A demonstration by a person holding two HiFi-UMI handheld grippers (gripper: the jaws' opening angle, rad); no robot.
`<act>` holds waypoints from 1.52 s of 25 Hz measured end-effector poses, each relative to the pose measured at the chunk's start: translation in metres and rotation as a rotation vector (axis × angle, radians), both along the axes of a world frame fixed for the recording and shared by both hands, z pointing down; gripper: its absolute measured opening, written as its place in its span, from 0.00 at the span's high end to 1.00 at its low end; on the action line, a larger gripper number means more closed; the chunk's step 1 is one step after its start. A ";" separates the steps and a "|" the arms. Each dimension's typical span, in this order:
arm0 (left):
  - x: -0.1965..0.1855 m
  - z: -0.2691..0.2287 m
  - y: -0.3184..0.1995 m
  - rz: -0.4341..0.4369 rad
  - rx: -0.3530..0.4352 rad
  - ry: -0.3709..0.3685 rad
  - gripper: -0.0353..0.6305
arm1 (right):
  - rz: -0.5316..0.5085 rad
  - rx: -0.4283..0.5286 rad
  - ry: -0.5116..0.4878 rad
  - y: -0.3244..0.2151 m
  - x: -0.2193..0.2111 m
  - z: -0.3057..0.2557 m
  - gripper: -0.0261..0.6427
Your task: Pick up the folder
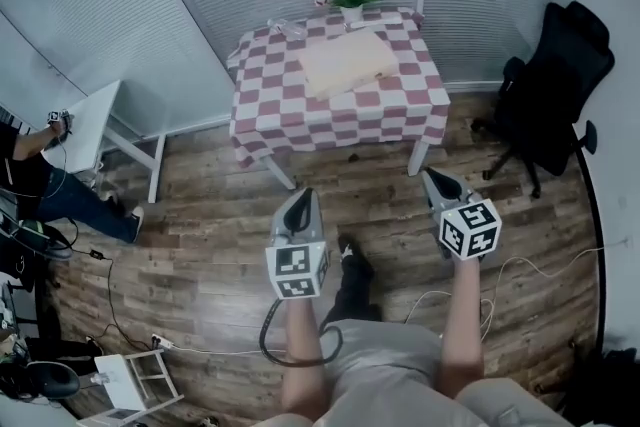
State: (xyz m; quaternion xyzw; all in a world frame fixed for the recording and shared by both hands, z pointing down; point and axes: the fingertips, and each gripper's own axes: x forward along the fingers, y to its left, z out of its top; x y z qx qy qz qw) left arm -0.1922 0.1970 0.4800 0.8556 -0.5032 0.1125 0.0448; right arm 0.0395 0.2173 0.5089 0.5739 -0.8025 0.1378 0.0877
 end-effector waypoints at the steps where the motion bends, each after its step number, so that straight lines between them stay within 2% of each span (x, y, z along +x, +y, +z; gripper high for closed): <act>1: -0.002 0.000 -0.011 -0.009 -0.003 0.003 0.94 | -0.002 -0.006 0.003 -0.010 -0.001 0.003 0.96; 6: -0.007 -0.005 -0.070 -0.037 -0.006 0.023 0.94 | 0.002 -0.012 0.017 -0.069 0.001 -0.001 0.96; 9: -0.004 -0.017 -0.108 -0.039 0.001 0.070 0.94 | -0.008 -0.010 0.034 -0.100 0.001 -0.009 0.96; 15: 0.017 -0.023 -0.169 -0.022 -0.008 0.119 0.94 | 0.040 -0.013 0.065 -0.156 0.019 -0.018 0.96; 19: 0.021 -0.024 -0.215 -0.033 -0.017 0.154 0.94 | 0.030 -0.020 0.094 -0.198 0.022 -0.021 0.96; 25: 0.027 -0.019 -0.284 -0.048 -0.019 0.189 0.94 | 0.026 -0.022 0.082 -0.256 0.028 -0.016 0.96; 29: 0.034 -0.011 -0.326 -0.046 -0.040 0.189 0.94 | 0.017 -0.037 0.100 -0.293 0.032 -0.008 0.96; 32: 0.037 -0.006 -0.352 -0.035 -0.050 0.188 0.94 | 0.047 -0.033 0.073 -0.319 0.041 -0.007 0.96; 38: 0.037 0.030 -0.378 -0.051 -0.128 0.166 0.94 | 0.071 -0.091 0.032 -0.350 0.055 0.021 0.96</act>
